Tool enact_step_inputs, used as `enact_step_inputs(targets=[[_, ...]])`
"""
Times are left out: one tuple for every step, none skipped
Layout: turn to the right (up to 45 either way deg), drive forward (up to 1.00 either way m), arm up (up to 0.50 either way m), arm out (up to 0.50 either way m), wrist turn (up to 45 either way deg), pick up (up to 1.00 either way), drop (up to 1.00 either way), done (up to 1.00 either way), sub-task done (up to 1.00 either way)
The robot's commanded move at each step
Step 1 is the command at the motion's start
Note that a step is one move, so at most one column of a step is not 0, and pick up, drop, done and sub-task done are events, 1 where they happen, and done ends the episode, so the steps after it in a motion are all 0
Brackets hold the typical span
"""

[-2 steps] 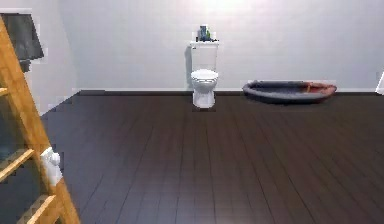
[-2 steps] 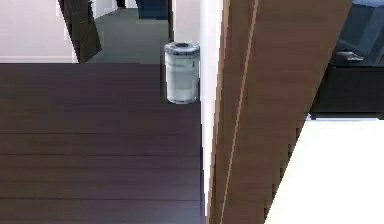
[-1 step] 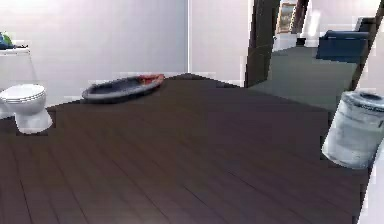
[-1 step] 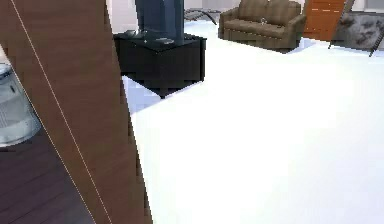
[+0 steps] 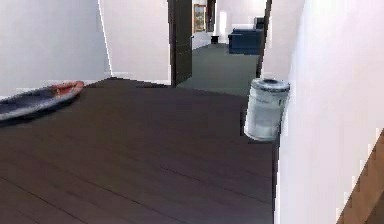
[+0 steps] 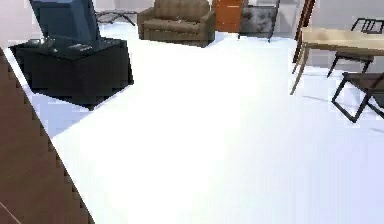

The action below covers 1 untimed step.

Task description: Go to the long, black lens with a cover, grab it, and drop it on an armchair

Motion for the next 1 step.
enact_step_inputs(targets=[[0.0,1.0,0.0,0.0,0.0,0.0,0.0,0.0,0.0]])
